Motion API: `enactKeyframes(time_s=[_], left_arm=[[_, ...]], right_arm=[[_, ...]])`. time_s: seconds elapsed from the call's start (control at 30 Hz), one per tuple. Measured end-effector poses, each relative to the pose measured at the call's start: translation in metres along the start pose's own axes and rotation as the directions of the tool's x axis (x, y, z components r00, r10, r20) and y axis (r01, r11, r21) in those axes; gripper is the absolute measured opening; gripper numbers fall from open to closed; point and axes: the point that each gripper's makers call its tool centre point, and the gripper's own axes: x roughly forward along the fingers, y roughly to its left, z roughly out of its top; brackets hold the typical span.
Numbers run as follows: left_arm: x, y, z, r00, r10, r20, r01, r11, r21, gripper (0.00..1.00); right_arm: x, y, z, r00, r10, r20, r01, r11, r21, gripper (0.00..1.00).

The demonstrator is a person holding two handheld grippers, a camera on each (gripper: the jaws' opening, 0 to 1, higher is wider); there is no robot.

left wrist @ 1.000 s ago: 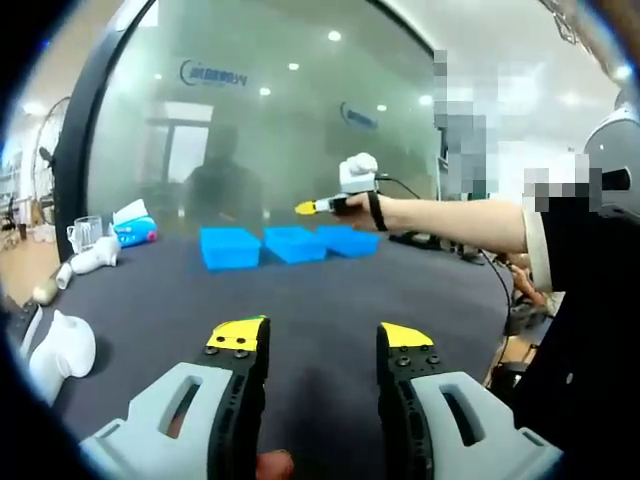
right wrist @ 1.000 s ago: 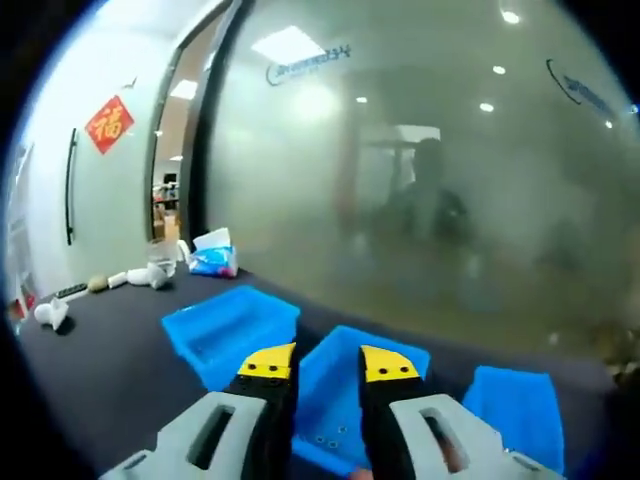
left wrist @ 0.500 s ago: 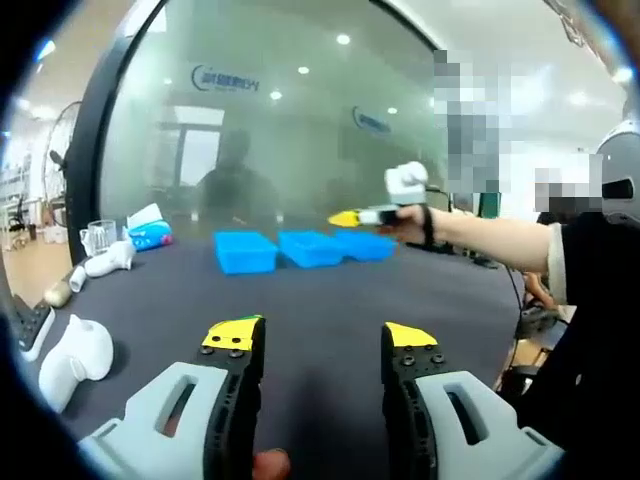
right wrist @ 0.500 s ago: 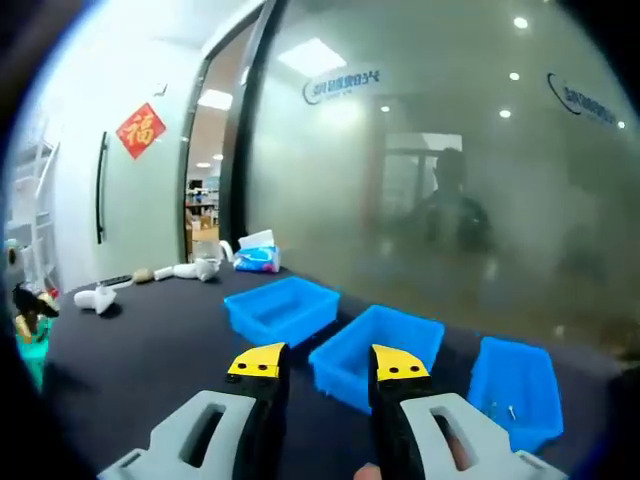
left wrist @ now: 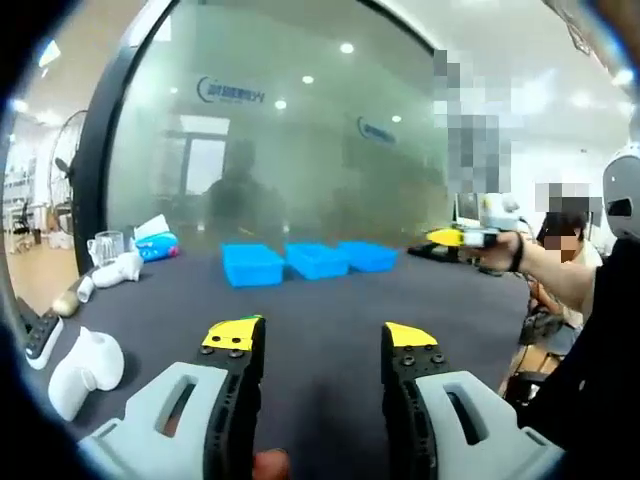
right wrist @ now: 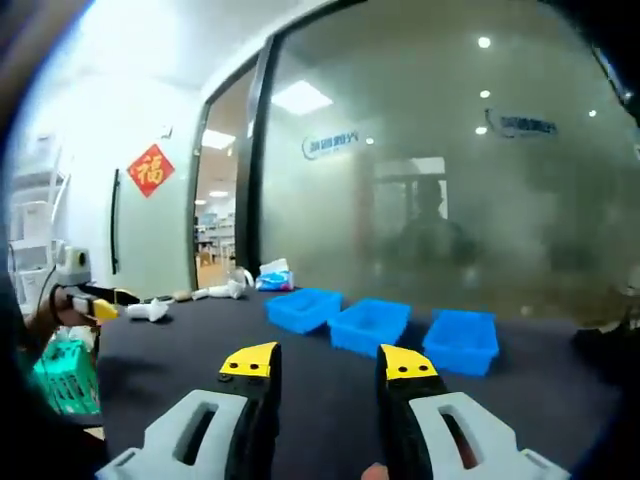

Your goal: Sort the screws, nuts, and washers into the corresponding bins

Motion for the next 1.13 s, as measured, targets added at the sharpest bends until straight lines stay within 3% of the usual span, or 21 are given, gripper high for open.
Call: enactKeyframes(time_s=[0.2,0.47,0.7,1.13], left_arm=[[-0.007,0.0,0.003,1.0,0.002,-0.006,-0.002,1.0,0.028,0.45],[-0.014,0.005,0.003,1.0,0.028,-0.01,-0.028,0.998,0.047,0.46],[-0.018,0.01,0.011,0.999,0.05,0.006,-0.05,0.997,0.054,0.46],[-0.017,0.009,0.011,0.999,0.051,0.004,-0.051,0.997,0.058,0.46]], right_arm=[[-0.048,-0.014,0.002,0.997,-0.062,0.039,0.061,0.998,0.008,0.35],[-0.082,-0.026,-0.006,0.991,-0.122,0.045,0.122,0.992,0.014,0.35],[-0.094,-0.028,-0.011,0.988,-0.142,0.055,0.141,0.99,0.032,0.35],[-0.094,-0.019,-0.011,0.991,-0.123,0.057,0.123,0.992,0.014,0.35]])
